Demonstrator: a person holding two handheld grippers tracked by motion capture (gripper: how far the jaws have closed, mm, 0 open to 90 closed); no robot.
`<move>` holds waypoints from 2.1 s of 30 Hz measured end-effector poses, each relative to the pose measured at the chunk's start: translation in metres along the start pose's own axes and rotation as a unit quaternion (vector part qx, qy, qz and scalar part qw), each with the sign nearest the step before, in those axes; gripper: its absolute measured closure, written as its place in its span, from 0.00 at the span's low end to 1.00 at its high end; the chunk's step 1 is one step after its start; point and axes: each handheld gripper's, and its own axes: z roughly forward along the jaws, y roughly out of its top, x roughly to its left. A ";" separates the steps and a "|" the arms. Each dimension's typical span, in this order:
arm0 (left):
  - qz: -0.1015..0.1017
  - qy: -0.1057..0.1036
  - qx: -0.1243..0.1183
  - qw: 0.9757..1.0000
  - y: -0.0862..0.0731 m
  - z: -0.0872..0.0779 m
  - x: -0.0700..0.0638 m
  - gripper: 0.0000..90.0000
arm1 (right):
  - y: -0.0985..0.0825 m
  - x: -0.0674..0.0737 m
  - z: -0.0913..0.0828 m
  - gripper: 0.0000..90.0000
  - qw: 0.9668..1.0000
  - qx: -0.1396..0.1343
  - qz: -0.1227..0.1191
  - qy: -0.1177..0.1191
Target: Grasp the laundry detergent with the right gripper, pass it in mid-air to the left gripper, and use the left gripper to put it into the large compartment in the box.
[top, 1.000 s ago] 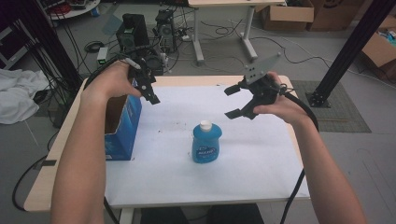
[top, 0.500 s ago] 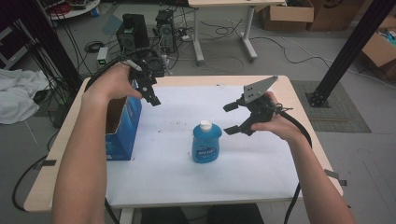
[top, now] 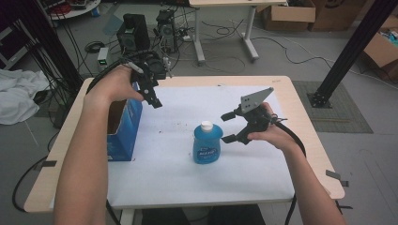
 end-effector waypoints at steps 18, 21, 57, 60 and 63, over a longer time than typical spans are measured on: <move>-0.001 -0.003 0.002 1.000 -0.003 0.001 0.000 0.17 | -0.002 0.002 0.032 0.23 0.999 0.036 -0.008 0.015; -0.003 -0.002 -0.001 1.000 -0.004 0.001 0.000 0.17 | 0.000 0.003 0.038 0.23 0.999 0.049 -0.012 0.018; -0.005 -0.004 -0.007 1.000 -0.011 0.000 0.000 0.17 | 0.000 -0.002 0.067 0.38 0.995 0.084 -0.022 0.048; -0.005 -0.004 -0.009 1.000 -0.011 -0.001 0.000 0.17 | -0.001 -0.003 0.069 0.43 0.995 0.086 -0.019 0.052; -0.005 -0.006 -0.011 1.000 -0.012 -0.001 -0.001 0.17 | -0.002 -0.004 0.071 0.45 0.995 0.084 -0.023 0.057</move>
